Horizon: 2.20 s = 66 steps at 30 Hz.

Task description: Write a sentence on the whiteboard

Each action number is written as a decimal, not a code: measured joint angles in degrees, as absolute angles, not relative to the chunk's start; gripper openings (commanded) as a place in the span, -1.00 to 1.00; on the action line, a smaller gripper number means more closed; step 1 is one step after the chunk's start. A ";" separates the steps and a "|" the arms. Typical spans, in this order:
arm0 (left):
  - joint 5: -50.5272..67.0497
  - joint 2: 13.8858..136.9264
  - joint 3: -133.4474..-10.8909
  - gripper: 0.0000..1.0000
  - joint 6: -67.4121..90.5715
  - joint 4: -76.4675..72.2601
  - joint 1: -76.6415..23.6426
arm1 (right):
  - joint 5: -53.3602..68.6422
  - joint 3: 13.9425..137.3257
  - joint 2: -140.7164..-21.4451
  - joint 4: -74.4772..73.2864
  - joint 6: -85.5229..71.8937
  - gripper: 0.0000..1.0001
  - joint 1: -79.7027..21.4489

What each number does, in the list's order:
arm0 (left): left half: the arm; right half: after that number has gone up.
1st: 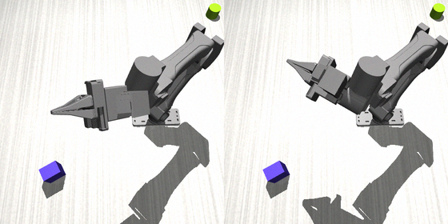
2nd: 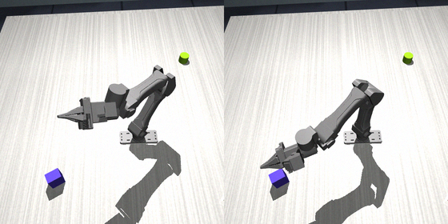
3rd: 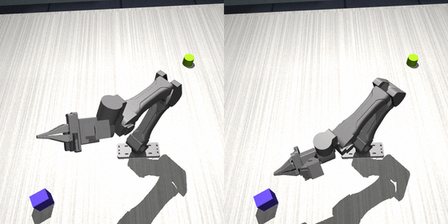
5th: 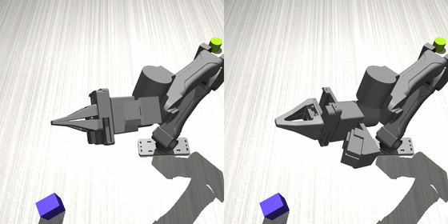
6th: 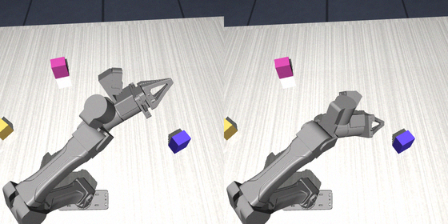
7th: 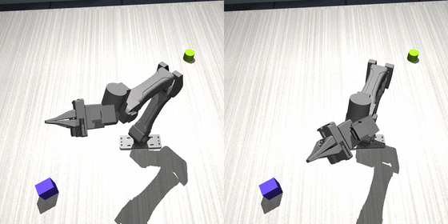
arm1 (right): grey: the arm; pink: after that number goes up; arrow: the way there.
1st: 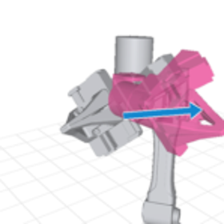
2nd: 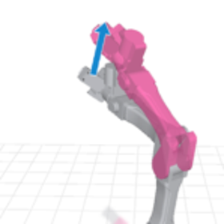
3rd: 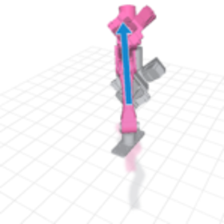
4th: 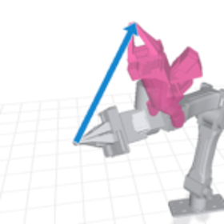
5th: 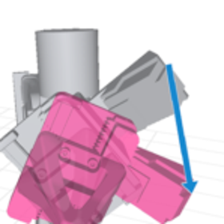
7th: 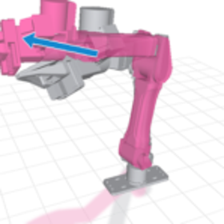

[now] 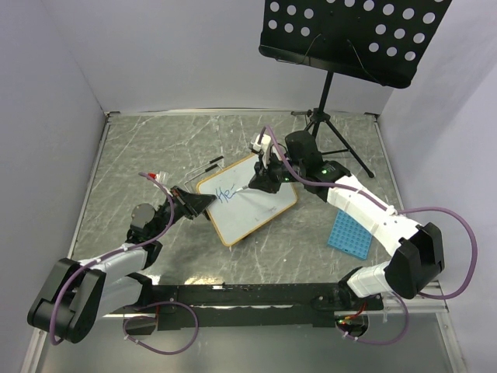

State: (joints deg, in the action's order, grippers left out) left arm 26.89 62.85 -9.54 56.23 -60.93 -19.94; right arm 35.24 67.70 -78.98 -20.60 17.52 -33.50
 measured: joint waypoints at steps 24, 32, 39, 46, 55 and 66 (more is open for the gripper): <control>27.62 64.36 -9.54 -0.98 56.34 -61.65 -19.94 | 33.67 69.38 -80.01 -19.75 16.80 -1.00 -33.50; 27.09 64.23 -9.54 -0.98 56.31 -61.63 -19.94 | 33.95 69.36 -80.01 -20.08 17.23 -1.00 -33.50; 26.81 63.81 -9.54 -0.98 56.25 -61.32 -19.94 | 34.17 69.08 -80.01 -20.51 17.65 -1.00 -33.50; 26.13 63.22 -9.54 -0.98 56.25 -61.19 -19.51 | 34.30 68.88 -80.01 -20.82 17.87 -1.00 -33.50; 26.13 62.78 -9.54 -0.98 56.23 -60.97 -19.00 | 33.91 68.88 -80.01 -21.10 17.91 -1.00 -33.47; 26.22 61.67 -9.54 -0.98 56.21 -59.99 -18.55 | 34.24 68.88 -79.83 -21.08 17.82 -1.00 -31.59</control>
State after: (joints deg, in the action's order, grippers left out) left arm 26.22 61.67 -9.54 56.21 -59.99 -18.55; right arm 34.24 68.88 -79.83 -21.08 17.82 -31.59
